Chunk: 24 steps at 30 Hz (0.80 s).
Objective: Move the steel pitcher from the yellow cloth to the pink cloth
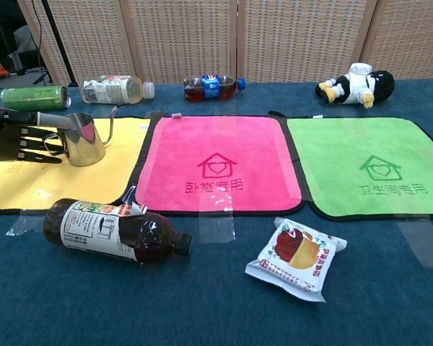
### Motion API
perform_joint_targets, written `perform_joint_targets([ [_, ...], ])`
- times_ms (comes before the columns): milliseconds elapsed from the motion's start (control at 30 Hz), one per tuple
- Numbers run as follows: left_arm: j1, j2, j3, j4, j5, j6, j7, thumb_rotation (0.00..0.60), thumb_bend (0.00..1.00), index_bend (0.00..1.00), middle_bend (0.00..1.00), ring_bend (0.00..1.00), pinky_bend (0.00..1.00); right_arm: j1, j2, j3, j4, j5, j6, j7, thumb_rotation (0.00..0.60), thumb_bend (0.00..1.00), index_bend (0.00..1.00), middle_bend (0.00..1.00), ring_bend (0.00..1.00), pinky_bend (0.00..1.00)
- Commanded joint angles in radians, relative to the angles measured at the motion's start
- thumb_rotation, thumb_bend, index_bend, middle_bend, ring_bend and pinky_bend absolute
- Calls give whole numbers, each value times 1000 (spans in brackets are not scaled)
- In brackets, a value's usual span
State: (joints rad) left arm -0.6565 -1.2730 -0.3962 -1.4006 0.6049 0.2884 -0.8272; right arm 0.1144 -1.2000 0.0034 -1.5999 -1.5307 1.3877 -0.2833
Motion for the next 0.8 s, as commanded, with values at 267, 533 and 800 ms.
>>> perform_joint_targets([
  [267,-4,10,9,-41,-1,64,53,600,237,0,0,0,0,1,-3,-2,0,-1,-1,-5,600,410,0,0,0,0],
  [533,-29,-5,26,-25,-33,70,78,600,237,0,0,0,0,2,-6,-4,0,-3,-2,-10,600,411,0,0,0,0],
  [800,-86,-34,43,-46,-61,112,144,600,237,0,0,0,0,3,-8,-5,3,-3,-4,-10,600,409,0,0,0,0],
])
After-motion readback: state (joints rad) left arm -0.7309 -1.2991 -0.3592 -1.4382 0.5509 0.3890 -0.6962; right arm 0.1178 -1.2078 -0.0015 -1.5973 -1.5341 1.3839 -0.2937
